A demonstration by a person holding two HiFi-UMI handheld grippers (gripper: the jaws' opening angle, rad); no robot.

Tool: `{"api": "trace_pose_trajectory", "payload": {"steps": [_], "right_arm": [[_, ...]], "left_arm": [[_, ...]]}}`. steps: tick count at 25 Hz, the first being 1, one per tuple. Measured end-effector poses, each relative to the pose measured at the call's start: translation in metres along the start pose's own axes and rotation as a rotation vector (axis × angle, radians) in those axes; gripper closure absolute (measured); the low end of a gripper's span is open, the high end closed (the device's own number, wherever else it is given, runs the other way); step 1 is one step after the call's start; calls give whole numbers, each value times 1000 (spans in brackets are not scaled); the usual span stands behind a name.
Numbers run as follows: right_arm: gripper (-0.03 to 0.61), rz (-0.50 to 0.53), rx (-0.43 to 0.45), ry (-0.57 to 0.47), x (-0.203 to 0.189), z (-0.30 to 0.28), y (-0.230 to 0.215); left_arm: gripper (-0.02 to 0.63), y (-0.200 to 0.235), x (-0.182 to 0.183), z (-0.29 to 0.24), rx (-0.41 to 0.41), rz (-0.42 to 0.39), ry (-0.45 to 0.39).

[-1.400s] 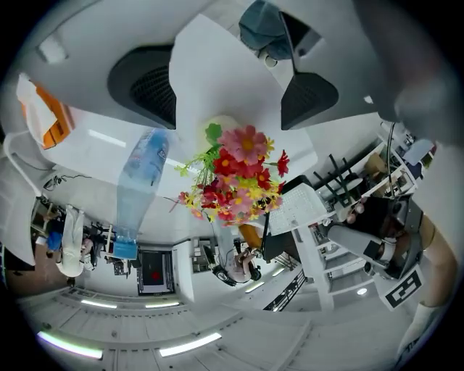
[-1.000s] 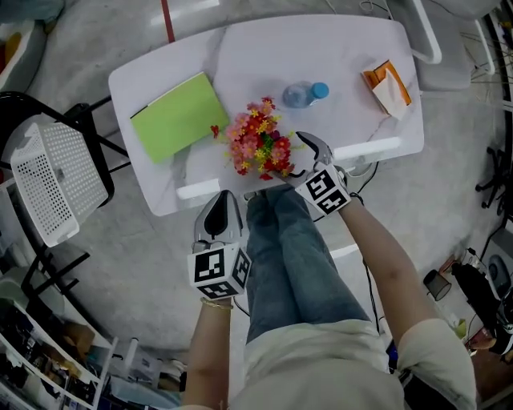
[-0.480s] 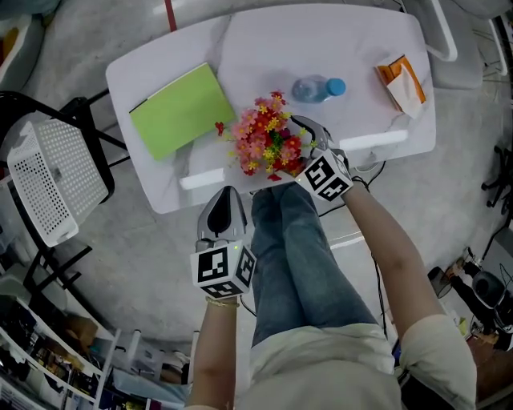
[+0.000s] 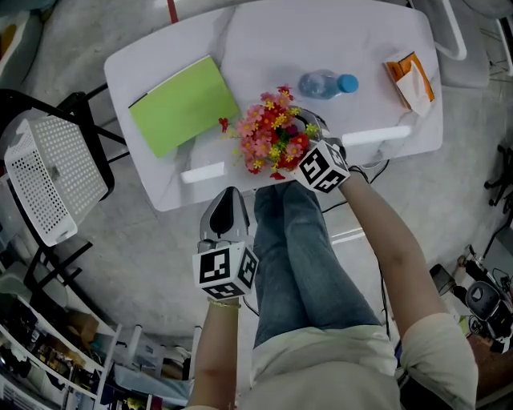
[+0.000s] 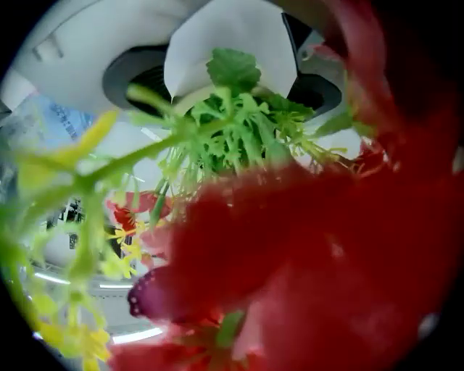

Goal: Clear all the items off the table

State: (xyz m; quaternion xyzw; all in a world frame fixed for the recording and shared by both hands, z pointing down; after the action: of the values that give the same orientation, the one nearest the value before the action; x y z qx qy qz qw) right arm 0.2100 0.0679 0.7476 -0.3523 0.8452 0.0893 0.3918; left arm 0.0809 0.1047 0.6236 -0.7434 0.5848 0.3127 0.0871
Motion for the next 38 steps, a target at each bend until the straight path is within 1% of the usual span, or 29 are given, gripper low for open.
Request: {"api": "trace_pose_trajectory", "payload": {"steps": [6,10,15,26,33,38], "right_arm": [[98,42,-9,22,-1,-9,-3],[98,22,-23,15,-1,-11,-3],[98,-3,-46,27,0,-12,-3],[94,-70,-125,33,1,-4,2],[94,-97,-146,34,1,7,13],[94,-118,-163,13,5,17,21]], "left_arm": [[604,-2,-2,-3,-2,13,3],[604,-2,-4,-2,-5,15,6],[604,1,-3,0,-9,36,6],[604,4,-1,11,-6,26,-16],[604,2,-2,24,-12,15,-33],[604,0,-3,34,-10,15,-46]]}}
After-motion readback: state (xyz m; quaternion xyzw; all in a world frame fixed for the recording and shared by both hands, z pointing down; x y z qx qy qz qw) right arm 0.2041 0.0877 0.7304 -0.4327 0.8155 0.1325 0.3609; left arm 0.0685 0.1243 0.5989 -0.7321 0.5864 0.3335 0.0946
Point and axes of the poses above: the fingertips, and each gripper's own axes: z backward along the fingers, y to its left, x out of its top, the point moved 2 cm from there along z, backward along the fingers, and after that the axes turned 6 degrees about x, right-handed, at the moved point
